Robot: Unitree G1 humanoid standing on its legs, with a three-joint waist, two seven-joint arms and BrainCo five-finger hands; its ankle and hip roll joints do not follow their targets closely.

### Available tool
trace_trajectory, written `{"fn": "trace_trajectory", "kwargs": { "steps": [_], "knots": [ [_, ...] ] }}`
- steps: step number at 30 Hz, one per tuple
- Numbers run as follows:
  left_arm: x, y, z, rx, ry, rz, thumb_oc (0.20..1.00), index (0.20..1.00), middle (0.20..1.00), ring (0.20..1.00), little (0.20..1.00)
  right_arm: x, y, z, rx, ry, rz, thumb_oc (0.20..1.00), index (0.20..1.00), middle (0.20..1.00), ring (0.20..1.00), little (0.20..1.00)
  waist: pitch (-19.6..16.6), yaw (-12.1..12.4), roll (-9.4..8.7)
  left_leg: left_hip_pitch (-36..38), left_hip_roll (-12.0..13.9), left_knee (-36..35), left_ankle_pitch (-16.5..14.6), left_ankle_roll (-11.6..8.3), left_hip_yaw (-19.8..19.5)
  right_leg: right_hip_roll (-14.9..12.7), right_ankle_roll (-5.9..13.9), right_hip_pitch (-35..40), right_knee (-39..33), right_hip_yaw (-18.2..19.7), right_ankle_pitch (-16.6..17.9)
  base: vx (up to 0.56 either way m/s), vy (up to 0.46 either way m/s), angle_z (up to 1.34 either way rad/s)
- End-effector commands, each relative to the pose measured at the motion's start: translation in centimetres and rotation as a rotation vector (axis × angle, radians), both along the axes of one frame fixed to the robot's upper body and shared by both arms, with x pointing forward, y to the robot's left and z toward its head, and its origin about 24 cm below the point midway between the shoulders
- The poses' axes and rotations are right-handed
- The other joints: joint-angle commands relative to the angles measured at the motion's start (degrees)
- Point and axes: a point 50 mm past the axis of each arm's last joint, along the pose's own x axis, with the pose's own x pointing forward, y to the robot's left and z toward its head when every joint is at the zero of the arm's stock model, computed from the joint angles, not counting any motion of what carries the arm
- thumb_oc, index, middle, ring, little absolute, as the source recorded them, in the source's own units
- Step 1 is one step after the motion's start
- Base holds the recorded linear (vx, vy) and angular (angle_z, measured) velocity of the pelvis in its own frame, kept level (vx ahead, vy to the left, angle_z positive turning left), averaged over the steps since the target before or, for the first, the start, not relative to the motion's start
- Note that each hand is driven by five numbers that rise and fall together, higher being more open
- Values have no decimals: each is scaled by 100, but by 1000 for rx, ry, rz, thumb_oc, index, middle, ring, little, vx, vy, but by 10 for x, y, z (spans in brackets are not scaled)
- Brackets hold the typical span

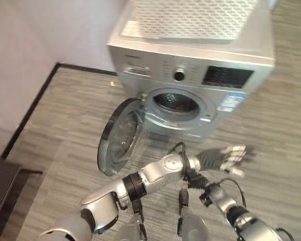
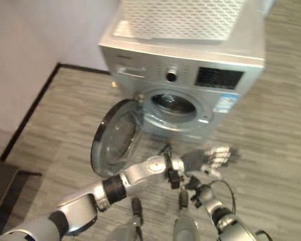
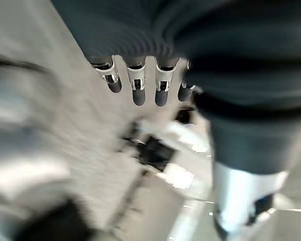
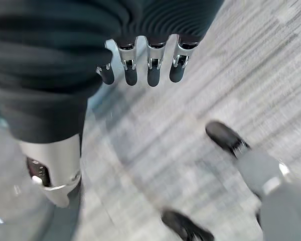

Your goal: Grab the laundry basket,head to the washer,open it,put in the laundry and shut it.

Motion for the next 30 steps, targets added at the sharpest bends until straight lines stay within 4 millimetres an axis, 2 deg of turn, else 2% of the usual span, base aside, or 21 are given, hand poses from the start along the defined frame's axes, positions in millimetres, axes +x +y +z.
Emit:
{"fn": "trace_trajectory", "kwargs": {
  "steps": [1,2,3,4,5,6,8,9,10,11,12,13,14,16,18,21,22,24,30],
  "knots": [
    [52,36,-34,777,-735,48,1000,1000,1000,1000,1000,11,6,21,97,-142,-13,1000,1000,1000,1000,1000,219,-28,-473,283,50,34,-676,-135,143,-279,332,-383,4,337,-457,-24,-1,-17],
    [52,35,-34,776,-737,48,1000,1000,1000,1000,1000,11,6,21,96,-141,-14,1000,1000,1000,1000,1000,202,-26,-470,258,41,34,-657,-132,141,-287,330,-406,4,338,-442,-25,-24,-23],
    [61,48,-39,905,-830,75,1000,1000,1000,1000,1000,11,5,28,127,-194,-38,1000,1000,1000,1000,1000,251,-97,-504,211,54,34,-653,-151,149,-280,331,-432,4,328,-441,-29,-27,-19],
    [68,57,-39,969,-850,104,1000,1000,1000,1000,1000,12,4,33,147,-230,-52,1000,1000,1000,1000,1000,276,-139,-526,149,48,34,-653,-163,148,-290,329,-470,4,329,-431,-36,-49,-11],
    [77,67,-36,995,-853,193,1000,1000,1000,1000,1000,10,3,35,180,-258,-88,1000,1000,1000,1000,1000,268,-198,-558,37,38,34,-602,-165,144,-303,327,-560,4,314,-390,-50,-48,-1],
    [90,91,-33,1010,-798,340,1000,1000,1000,1000,1000,6,-1,39,221,-303,-132,1000,1000,1000,1000,1000,336,-282,-607,-26,64,34,-584,-181,156,-299,333,-625,4,324,-357,-54,-46,6],
    [108,120,-15,953,-734,577,1000,1000,1000,1000,1000,-5,-6,35,248,-306,-189,1000,1000,1000,1000,1000,355,-349,-669,-121,75,34,-539,-198,163,-311,338,-717,4,321,-309,-38,-27,8],
    [108,120,-15,953,-734,578,1000,1000,1000,1000,1000,-4,-6,35,248,-306,-188,1000,1000,1000,1000,1000,334,-357,-669,-153,66,34,-525,-194,159,-319,338,-747,4,320,-298,0,0,0],
    [118,136,-1,907,-713,715,1000,1000,1000,1000,1000,-8,-8,32,245,-305,-203,1000,1000,1000,1000,1000,349,-389,-698,-193,76,34,-500,-208,168,-317,341,-781,4,330,-287,-42,-18,0],
    [128,163,11,898,-697,861,1000,1000,1000,1000,1000,-14,-6,30,252,-309,-209,1000,1000,1000,1000,1000,352,-468,-772,-256,106,34,-462,-222,192,-315,352,-847,4,347,-254,-37,-19,-1],
    [128,163,11,898,-696,862,1000,1000,1000,1000,1000,-13,-6,30,252,-309,-208,1000,1000,1000,1000,1000,342,-473,-772,-267,104,34,-459,-221,191,-317,353,-858,4,346,-253,-37,-22,-5],
    [136,200,26,877,-680,1042,1000,1000,1000,1000,1000,-19,-1,28,266,-312,-198,1000,1000,1000,1000,1000,349,-560,-843,-285,130,34,-447,-240,218,-297,369,-896,4,371,-227,-18,-7,-8],
    [136,200,26,877,-680,1042,1000,1000,1000,1000,1000,-19,-1,28,266,-312,-197,1000,1000,1000,1000,1000,326,-568,-843,-315,123,34,-436,-236,215,-305,369,-925,4,371,-219,-19,-9,-7],
    [139,228,35,849,-653,1156,1000,1000,1000,1000,1000,-23,1,25,276,-309,-197,1000,1000,1000,1000,1000,308,-598,-879,-337,135,34,-433,-250,239,-300,379,-964,4,394,-200,-7,-5,-9],
    [136,250,35,829,-614,1223,1000,1000,1000,1000,1000,-26,1,25,286,-311,-202,1000,1000,1000,1000,1000,302,-592,-895,-340,148,34,-440,-263,249,-298,399,-972,4,390,-197,-4,-6,-10],
    [132,262,28,771,-557,1257,1000,1000,1000,1000,1000,-33,-2,17,278,-274,-217,1000,1000,1000,1000,1000,282,-544,-874,-362,136,34,-428,-258,248,-317,407,-979,4,386,-190,-1,2,-3],
    [129,260,20,751,-539,1246,1000,1000,1000,1000,1000,-38,-5,12,260,-253,-223,1000,1000,1000,1000,1000,313,-498,-863,-317,133,34,-443,-255,256,-323,407,-922,4,363,-200,0,0,0],
    [127,258,17,735,-537,1236,1000,1000,1000,1000,1000,-39,-6,11,256,-247,-226,1000,1000,1000,1000,1000,304,-474,-858,-337,117,34,-437,-249,252,-335,409,-935,4,355,-196,0,0,0],
    [116,227,-7,647,-497,1142,1000,1000,1000,1000,1000,-44,-15,0,228,-192,-284,1000,1000,1000,1000,1000,341,-307,-791,-269,45,34,-477,-219,224,-389,413,-813,4,320,-215,-5,20,8]
  ]
}}
